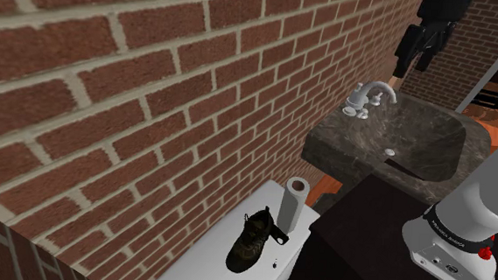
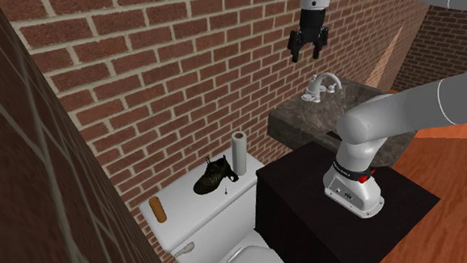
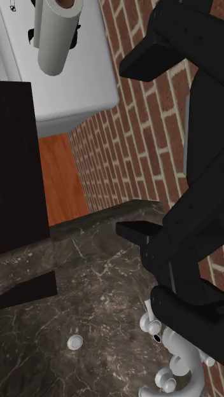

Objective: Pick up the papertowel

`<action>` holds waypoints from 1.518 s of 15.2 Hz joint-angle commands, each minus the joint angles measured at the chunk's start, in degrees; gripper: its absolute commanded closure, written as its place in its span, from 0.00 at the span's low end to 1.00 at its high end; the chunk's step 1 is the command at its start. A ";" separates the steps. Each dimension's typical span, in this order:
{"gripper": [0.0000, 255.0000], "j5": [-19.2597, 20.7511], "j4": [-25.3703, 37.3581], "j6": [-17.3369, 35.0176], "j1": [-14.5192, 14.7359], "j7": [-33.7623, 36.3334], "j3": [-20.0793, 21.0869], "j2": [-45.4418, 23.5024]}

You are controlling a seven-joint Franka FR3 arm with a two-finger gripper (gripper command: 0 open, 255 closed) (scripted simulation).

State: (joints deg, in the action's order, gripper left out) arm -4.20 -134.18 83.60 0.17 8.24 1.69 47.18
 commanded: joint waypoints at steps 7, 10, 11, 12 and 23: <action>0.00 -4.71 -7.87 7.92 2.30 6.79 7.66 1.61; 0.00 -7.18 -10.85 12.25 3.59 10.18 11.83 1.12; 0.00 -7.99 -11.68 13.75 4.03 11.33 13.26 0.75; 0.00 -8.79 -12.45 15.30 4.46 12.47 14.71 0.26; 0.00 -14.58 -15.25 34.22 6.47 25.98 32.39 -12.64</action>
State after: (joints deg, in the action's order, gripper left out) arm -18.58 -149.55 116.01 6.72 32.83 32.39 36.08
